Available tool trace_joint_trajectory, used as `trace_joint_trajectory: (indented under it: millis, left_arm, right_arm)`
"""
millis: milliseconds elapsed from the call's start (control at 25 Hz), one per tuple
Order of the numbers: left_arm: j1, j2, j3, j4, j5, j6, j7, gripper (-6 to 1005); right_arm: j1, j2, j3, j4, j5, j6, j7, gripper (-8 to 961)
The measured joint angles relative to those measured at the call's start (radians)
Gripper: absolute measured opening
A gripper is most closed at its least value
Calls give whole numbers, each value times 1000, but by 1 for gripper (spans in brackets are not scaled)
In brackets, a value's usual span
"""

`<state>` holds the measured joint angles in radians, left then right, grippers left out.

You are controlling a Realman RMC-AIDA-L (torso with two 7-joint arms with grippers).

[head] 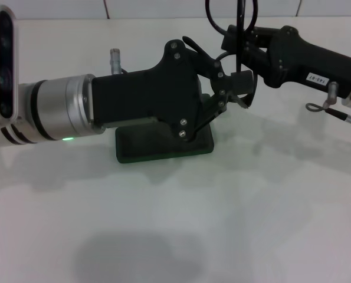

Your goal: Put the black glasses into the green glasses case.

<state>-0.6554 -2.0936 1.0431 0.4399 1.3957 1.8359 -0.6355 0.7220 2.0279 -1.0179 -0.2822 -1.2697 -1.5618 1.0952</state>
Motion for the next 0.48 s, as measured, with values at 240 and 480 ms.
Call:
trace_joint_trajectory:
  millis: [240, 480]
  left_arm:
    - [-8, 0, 0, -1, 0, -2, 0, 0]
    - [-13, -2, 0, -1, 0, -10, 1, 0]
  right_arm:
    - [2, 0, -24, 0, 0, 6, 0, 111]
    - [3, 0, -80, -1, 3, 1, 0, 111]
